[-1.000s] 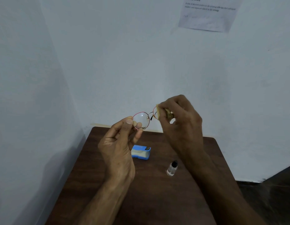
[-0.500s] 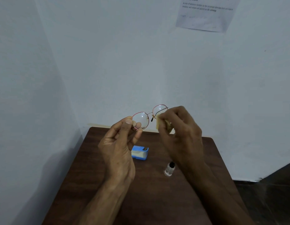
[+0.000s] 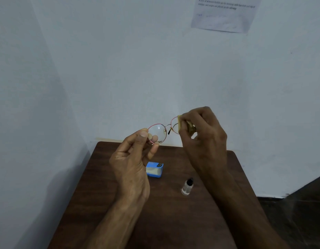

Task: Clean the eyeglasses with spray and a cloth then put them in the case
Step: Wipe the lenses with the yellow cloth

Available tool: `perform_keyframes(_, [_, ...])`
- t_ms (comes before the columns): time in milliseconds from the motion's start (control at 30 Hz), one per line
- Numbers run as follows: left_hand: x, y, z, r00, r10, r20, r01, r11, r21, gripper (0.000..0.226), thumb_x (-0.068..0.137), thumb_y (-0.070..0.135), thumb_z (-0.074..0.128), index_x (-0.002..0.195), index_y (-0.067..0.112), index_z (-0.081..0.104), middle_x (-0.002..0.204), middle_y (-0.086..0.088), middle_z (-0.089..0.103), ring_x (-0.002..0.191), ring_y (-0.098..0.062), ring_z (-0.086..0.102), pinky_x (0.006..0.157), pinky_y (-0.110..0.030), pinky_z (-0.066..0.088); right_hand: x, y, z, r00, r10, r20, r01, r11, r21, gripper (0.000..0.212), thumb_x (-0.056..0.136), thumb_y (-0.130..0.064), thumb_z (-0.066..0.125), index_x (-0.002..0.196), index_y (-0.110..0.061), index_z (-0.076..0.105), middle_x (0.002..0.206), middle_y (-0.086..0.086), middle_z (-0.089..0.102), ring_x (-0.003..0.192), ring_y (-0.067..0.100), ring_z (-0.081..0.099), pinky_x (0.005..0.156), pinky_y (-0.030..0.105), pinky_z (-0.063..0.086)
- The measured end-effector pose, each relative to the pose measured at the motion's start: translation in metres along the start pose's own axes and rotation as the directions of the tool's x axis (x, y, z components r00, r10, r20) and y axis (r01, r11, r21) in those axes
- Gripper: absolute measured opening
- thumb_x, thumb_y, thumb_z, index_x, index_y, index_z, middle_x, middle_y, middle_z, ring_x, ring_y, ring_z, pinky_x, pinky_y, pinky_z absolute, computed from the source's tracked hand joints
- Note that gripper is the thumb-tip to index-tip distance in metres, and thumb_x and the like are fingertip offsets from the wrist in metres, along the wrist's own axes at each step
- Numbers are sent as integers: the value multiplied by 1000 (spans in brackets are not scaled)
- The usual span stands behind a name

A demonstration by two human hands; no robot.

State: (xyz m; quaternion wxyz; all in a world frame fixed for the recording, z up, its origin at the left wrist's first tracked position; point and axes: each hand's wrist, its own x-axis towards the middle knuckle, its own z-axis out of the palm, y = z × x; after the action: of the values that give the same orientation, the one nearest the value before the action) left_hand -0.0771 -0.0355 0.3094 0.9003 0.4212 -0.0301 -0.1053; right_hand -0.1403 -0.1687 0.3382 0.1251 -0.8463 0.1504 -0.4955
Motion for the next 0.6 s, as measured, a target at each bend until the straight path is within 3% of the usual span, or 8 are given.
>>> perform_keyframes(100, [1, -1, 0, 1000, -4, 0, 4, 1000, -12, 29, 81, 18, 76, 106, 4, 76, 92, -8, 81, 83, -20, 80, 72, -28, 64, -6, -10, 5, 996, -71, 51, 71, 997, -4, 6, 94, -6, 72, 94, -12, 73, 100, 0, 66, 77, 19, 62, 64, 36, 52])
perform_keyframes(267, [4, -1, -4, 1000, 12, 0, -12, 1000, 2, 28, 82, 18, 75, 106, 4, 76, 90, -7, 81, 83, -19, 79, 73, -29, 64, 0, 0, 5, 999, 39, 7, -39, 999, 13, 11, 92, -5, 72, 93, -15, 73, 101, -3, 64, 77, 18, 62, 64, 39, 54])
perform_keyframes(433, [6, -4, -7, 1000, 13, -28, -12, 999, 29, 32, 78, 22, 78, 106, 6, 78, 99, -11, 81, 87, -25, 80, 73, -31, 65, -13, -19, 12, 995, -56, 79, 53, 998, 44, 8, 92, -6, 77, 97, -12, 76, 100, -1, 67, 79, 13, 61, 66, 23, 49])
perform_keyframes(600, [8, -5, -12, 999, 26, -33, -24, 998, 63, 31, 80, 20, 77, 107, 5, 79, 98, -14, 81, 88, -28, 80, 74, -33, 66, -18, -27, 20, 993, -57, 102, 52, 997, 51, 10, 90, -6, 77, 98, -12, 76, 100, -1, 68, 83, 14, 62, 69, 21, 49])
